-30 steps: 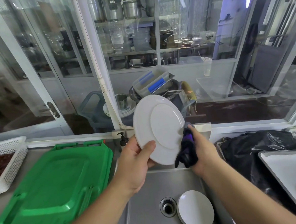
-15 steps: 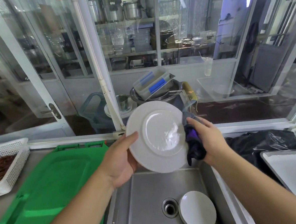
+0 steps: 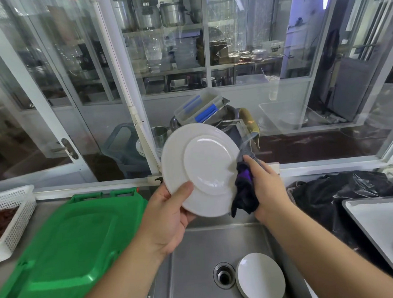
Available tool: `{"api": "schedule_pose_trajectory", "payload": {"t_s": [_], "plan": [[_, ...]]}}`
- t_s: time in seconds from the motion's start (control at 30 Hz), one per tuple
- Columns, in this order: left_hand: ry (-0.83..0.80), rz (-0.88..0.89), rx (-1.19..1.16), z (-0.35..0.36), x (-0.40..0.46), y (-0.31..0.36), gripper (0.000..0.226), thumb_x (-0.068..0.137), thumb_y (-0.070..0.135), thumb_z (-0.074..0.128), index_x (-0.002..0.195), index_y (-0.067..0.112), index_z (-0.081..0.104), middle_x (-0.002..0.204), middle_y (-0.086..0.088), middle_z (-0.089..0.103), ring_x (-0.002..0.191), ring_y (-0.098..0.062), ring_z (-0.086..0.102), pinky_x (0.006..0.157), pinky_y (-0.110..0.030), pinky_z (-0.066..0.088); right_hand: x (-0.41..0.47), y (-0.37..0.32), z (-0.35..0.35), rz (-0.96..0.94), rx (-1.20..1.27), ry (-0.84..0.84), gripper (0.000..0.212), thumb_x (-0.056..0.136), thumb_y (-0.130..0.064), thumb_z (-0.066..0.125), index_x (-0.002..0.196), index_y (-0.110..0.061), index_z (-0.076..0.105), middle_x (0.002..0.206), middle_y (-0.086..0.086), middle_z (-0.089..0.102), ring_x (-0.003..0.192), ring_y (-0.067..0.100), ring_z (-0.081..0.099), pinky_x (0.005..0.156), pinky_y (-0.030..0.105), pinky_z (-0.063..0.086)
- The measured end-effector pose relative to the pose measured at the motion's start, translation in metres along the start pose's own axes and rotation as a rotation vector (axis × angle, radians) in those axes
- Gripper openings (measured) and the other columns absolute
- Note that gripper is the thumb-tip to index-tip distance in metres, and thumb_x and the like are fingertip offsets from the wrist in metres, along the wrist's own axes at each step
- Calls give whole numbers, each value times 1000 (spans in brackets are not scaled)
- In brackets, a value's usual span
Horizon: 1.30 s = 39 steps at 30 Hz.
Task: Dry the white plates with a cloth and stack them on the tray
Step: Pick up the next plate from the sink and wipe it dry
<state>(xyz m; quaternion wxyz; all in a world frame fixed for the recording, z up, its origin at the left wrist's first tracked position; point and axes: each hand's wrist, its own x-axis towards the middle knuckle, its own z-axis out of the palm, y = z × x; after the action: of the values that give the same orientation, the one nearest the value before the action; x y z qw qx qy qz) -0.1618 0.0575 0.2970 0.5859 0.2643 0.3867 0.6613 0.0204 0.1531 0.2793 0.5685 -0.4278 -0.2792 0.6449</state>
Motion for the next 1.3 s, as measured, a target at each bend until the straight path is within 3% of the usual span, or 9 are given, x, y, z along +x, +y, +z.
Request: {"api": "schedule_pose_trajectory", "payload": {"t_s": [0.1,0.3,0.43,0.5,0.6,0.87,0.97,1.1,1.3], "plan": [[24,104,-91,12,1,-20,39,87,9,67,125,18,70,129,-9,74,116,-27,72,82,-43,64,-10,22,10,80,112,-18,25,97,-35,76,114,-16,76,99,16,78,74,30,74,60,40,60],[-17,102,-96,8,-6,-26,58,84,3,68,139,16,59,138,-12,68,127,-32,66,92,-46,61,-16,31,12,120,214,-37,20,94,-28,79,110,-16,80,100,15,81,76,28,78,65,41,63],[-44,72,-17,0,-7,1,56,77,0,67,131,16,68,136,-14,69,127,-31,65,100,-45,55,-6,19,6,56,133,-62,18,94,-25,78,106,-12,77,94,15,78,75,27,74,65,40,62],[-42,31,1,-6,-5,17,47,81,10,71,128,16,71,135,-14,70,128,-33,64,104,-49,53,0,10,3,10,54,-84,16,94,-26,78,105,-15,79,100,15,79,81,27,74,70,40,63],[-8,-36,81,-13,-2,33,45,86,23,65,130,17,69,132,-15,71,124,-35,66,97,-52,56,4,-3,2,-37,-36,-87,11,90,-25,82,101,-21,82,100,16,80,81,27,74,73,40,63],[-78,-74,118,-26,1,42,33,85,9,67,113,20,81,126,-17,74,112,-33,73,88,-48,63,-1,-18,5,-80,-127,-138,11,89,-26,83,99,-27,82,102,13,80,83,25,75,76,41,65],[-116,-102,126,-30,-1,44,30,86,10,66,110,18,82,124,-19,74,108,-33,75,76,-43,66,-2,-20,3,-79,-134,-129,12,88,-25,84,100,-25,81,99,11,80,80,24,75,69,37,64],[-120,-79,191,-25,-3,42,31,79,10,77,109,12,80,121,-21,75,102,-31,75,74,-40,66,-2,-20,1,-106,-136,-66,25,88,-30,85,108,-23,72,99,9,79,76,22,74,65,36,63],[1,50,69,-3,-2,24,33,82,7,67,114,7,73,116,-15,78,101,-24,76,77,-35,66,-11,3,4,-171,-250,61,6,98,-42,68,94,-39,71,87,-4,75,86,22,70,81,44,60]]}}
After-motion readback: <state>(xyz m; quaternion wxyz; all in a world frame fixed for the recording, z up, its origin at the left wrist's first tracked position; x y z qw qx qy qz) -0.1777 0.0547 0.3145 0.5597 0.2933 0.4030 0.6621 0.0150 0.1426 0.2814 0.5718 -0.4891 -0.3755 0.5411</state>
